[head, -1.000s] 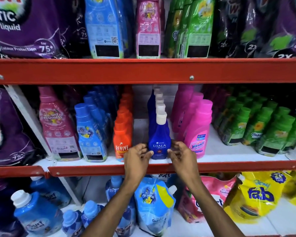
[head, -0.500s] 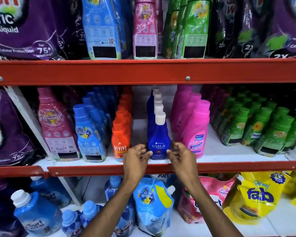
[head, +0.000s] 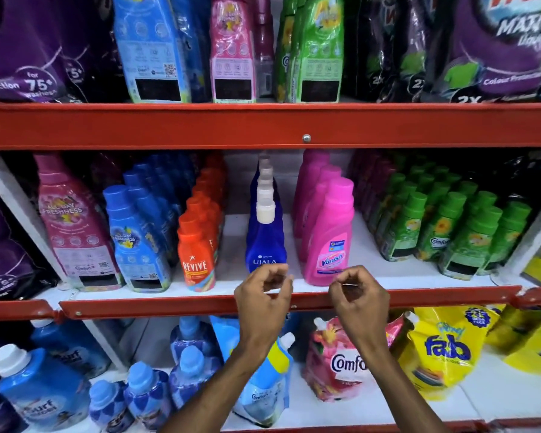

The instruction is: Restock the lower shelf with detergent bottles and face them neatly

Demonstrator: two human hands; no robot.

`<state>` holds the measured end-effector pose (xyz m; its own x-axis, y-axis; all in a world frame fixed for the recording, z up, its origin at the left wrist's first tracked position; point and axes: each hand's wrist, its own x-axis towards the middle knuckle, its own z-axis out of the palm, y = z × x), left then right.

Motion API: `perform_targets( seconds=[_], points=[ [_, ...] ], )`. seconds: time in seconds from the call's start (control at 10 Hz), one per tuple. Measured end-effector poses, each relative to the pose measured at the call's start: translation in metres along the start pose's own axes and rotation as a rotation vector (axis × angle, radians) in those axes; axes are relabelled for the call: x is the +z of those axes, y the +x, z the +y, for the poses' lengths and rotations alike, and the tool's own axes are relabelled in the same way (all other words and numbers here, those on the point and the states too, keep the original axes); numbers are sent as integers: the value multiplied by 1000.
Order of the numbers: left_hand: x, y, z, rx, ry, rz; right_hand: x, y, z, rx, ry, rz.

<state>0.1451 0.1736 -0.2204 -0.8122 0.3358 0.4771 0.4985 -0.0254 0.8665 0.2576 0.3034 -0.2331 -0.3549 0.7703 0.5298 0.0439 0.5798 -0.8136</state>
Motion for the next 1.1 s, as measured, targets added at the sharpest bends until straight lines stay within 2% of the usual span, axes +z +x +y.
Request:
perform_targets(
  seconds=[0.1, 0.3, 0.4, 1.0, 1.1],
  points=[
    [25, -1, 3, -67, 10, -131, -12, 16, 10, 57, -32, 35],
    [47, 12, 7, -98, 145, -229, -21, 41, 18, 122, -117, -238],
    [50, 17, 8, -104, 196, -245, -21, 46, 19, 102, -137, -288],
    [52, 16, 9, -59, 260, -240, -23, 53, 28, 176, -11, -312],
    [49, 9, 15, -66, 224, -191, -32, 50, 20, 213, 139, -158]
  ],
)
